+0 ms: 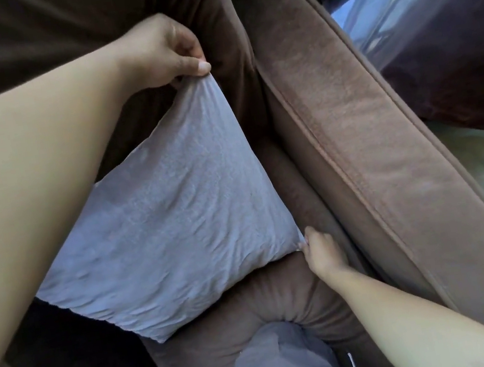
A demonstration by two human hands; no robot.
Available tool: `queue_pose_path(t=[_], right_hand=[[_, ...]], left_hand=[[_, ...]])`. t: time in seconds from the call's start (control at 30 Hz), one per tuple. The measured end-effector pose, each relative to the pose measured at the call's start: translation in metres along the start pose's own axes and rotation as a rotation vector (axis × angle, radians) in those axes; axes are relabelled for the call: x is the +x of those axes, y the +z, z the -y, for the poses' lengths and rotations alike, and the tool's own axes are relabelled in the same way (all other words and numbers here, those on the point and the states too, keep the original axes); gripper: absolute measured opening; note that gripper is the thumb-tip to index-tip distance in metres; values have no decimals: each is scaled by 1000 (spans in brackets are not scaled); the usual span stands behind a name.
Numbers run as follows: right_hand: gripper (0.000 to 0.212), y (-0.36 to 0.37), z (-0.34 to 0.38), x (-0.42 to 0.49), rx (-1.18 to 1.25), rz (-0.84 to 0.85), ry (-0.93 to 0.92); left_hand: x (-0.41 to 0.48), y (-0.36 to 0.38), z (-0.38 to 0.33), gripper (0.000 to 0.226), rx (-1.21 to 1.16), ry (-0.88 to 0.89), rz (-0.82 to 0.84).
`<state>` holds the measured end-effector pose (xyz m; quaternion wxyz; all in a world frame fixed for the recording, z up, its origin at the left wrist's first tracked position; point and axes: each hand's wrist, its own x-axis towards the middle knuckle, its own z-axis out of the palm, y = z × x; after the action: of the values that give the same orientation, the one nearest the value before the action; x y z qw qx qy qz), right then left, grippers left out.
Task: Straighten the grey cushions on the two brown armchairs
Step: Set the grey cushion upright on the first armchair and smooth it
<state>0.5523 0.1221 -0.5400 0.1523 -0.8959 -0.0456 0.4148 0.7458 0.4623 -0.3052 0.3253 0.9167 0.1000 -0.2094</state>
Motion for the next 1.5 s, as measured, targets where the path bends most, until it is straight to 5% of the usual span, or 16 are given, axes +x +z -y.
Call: queue_pose_path(t=[0.4,0.6,0.7,0.77,0.97,1.17,1.3,1.5], right_hand=[[15,-5,6,8,-50,113,46],[32,-20,9,7,197,153,94],[21,-44,12,-4,215,89,77],[33,-60,21,-20,226,41,41],[24,-102,82,-88,203,-38,-259],[32,-94,160,-127,-194,-283,-734],[55,-72,218,-129,-411,-420,-971],[105,-53,268,-113,-738,-455,-1047]], left_hand=[[13,1,10,18,-115,-32,31],[11,1,9,20,-135,-23,19],[8,1,6,20,-129,-14,27],[2,2,2,22,-124,-1,32],[-45,2,-19,17,-112,79,37],[-171,59,33,33,-168,134,-623],[-244,116,96,44,30,49,-829],[-295,155,166,115,274,-290,-559]])
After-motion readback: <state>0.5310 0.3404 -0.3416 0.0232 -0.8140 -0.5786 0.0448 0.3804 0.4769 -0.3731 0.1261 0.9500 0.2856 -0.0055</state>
